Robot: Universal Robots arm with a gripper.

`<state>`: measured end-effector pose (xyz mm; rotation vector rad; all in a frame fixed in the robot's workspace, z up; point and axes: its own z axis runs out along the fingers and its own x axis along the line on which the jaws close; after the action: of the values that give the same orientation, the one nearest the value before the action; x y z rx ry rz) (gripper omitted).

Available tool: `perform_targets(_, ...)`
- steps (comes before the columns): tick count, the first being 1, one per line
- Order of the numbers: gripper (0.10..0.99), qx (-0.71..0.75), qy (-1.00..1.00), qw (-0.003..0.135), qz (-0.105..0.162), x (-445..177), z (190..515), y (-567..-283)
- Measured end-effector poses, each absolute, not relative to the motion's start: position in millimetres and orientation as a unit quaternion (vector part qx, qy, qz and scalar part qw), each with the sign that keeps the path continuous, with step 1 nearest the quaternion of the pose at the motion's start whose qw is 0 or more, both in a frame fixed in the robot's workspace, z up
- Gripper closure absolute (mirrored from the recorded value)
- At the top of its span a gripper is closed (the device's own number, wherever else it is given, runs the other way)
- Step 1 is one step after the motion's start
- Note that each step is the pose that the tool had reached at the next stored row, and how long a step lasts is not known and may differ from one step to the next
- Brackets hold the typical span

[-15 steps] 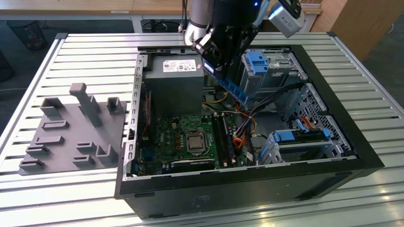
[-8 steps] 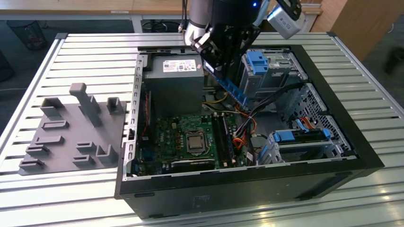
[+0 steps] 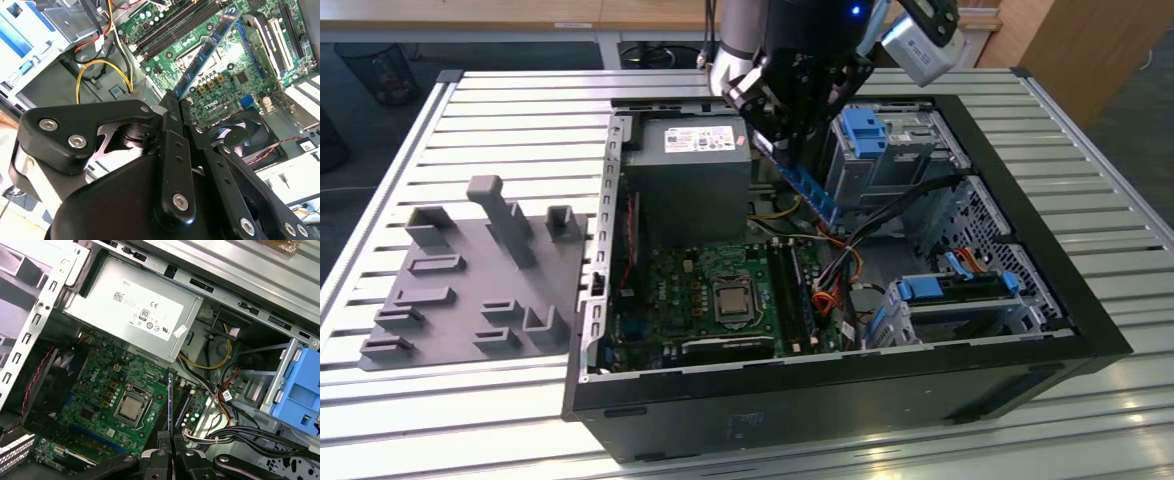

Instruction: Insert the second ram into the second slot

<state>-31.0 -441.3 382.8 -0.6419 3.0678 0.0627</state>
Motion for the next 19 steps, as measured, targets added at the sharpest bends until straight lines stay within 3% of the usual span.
perform_targets(19,0.949,-0.150,0.988,0.004,0.020,-31.0,382.7,-441.3)
